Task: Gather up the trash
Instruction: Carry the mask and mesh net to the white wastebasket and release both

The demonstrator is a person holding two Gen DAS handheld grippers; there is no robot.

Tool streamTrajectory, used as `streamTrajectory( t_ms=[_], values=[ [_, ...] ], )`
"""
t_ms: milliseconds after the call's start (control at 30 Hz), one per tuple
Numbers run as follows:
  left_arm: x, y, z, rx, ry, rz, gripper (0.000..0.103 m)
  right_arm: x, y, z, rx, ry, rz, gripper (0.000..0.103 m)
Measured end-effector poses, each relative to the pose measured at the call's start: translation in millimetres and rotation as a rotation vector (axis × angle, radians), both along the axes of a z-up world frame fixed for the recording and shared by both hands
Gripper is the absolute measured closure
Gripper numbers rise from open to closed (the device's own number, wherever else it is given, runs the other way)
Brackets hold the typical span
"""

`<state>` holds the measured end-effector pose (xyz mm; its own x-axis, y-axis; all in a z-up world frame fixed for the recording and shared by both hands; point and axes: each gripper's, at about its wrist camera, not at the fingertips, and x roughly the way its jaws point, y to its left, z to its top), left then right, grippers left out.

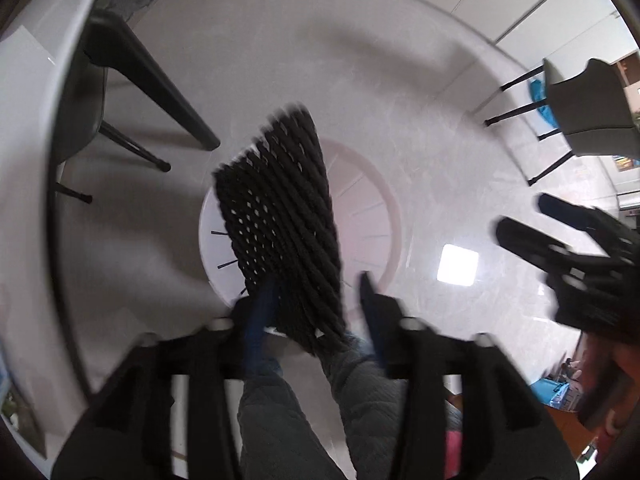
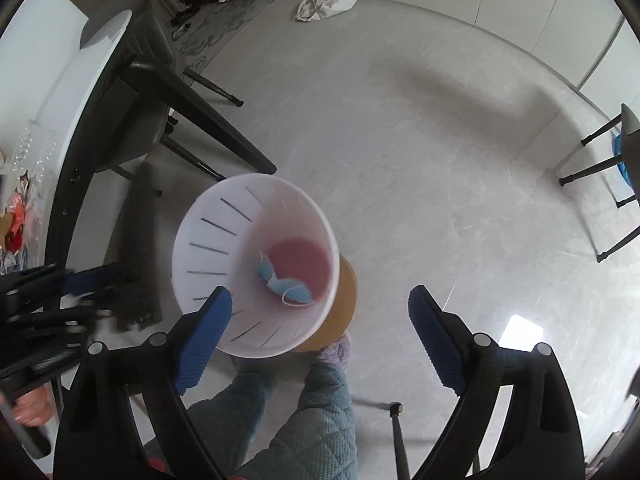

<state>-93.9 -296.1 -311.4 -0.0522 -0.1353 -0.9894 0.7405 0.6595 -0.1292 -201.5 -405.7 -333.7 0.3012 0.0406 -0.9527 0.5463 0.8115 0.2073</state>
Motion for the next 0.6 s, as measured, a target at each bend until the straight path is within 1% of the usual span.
streamTrajectory(
  t_ms=[33,100,167,300,400,500,567,600],
  values=[
    [-0.1,-0.9,-6.7,0.01,-0.003,-0.001,0.044,0.3,0.3,-2.8,0.003,0.004,-0.001,0.013],
    [1.1,-1.3,-14.6,0.027,0.0,-0.006,0.037,-1.1,-1.5,-8.9,0.014,0.015,-0.003,0.013],
    [2.8,-3.9,-24.0,0.039,0.013,0.004,0.028,-2.2,-2.6,-11.4,0.023,0.021,-0.005,0.013],
    [6.0,-3.2,-28.2,0.039,0.045,0.065,0.023,1.9,-2.3,-14.4,0.036,0.031,-0.001,0.013],
    [6.1,0.7,-15.9,0.02,0.044,0.104,0.021,6.1,-1.3,-8.2,0.03,0.022,0.012,0.013],
    [5.4,8.1,8.1,-0.017,0.001,0.117,0.019,14.6,2.9,9.3,0.007,-0.001,0.039,0.013],
    [4.6,14.2,33.7,-0.053,-0.038,0.124,0.013,18.4,5.9,22.1,-0.007,-0.019,0.056,0.013],
    [3.9,19.4,51.4,-0.074,-0.064,0.131,0.012,23.4,8.8,32.4,-0.021,-0.034,0.071,0.013]
  ],
)
